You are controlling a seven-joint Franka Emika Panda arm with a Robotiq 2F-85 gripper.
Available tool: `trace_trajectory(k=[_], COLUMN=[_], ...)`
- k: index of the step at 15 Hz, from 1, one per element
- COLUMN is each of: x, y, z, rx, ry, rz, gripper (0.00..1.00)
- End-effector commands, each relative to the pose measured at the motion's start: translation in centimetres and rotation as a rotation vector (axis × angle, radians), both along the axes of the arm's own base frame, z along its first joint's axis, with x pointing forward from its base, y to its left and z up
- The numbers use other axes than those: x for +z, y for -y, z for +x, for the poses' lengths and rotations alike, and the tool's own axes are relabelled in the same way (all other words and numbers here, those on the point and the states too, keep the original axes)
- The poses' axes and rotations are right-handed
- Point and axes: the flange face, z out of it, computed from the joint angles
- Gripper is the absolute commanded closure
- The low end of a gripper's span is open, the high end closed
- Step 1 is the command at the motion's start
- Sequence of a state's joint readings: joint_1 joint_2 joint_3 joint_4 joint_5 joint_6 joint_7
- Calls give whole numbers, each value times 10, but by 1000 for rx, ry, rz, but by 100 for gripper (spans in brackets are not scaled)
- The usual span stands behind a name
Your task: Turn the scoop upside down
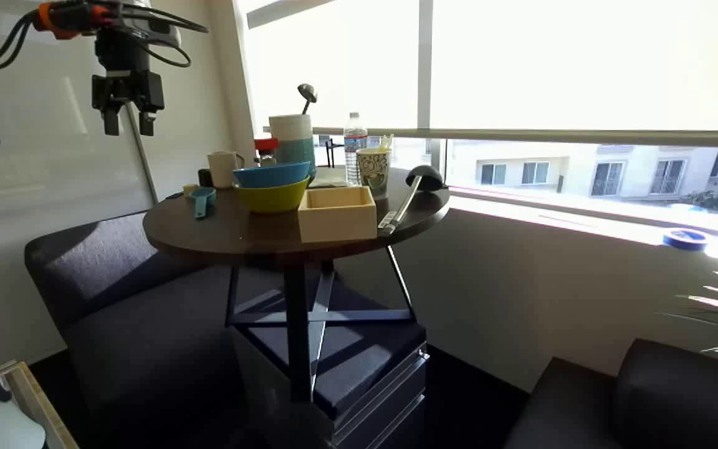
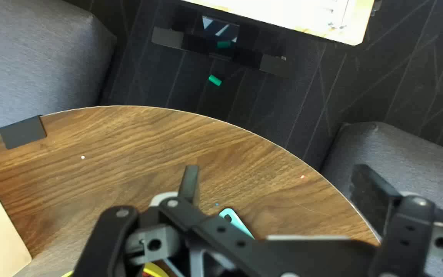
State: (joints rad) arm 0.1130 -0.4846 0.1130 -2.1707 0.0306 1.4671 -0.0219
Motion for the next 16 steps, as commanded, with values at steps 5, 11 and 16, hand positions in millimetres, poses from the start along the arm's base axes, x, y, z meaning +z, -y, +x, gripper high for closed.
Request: trace_trajectory(k=[5, 11, 16], x=[1, 4, 10], y=[0, 0, 0], z=[0, 9, 60], rx=[0, 32, 276], ry=[-1, -19, -1], rz=[0, -26, -185], gripper=[0, 0, 0])
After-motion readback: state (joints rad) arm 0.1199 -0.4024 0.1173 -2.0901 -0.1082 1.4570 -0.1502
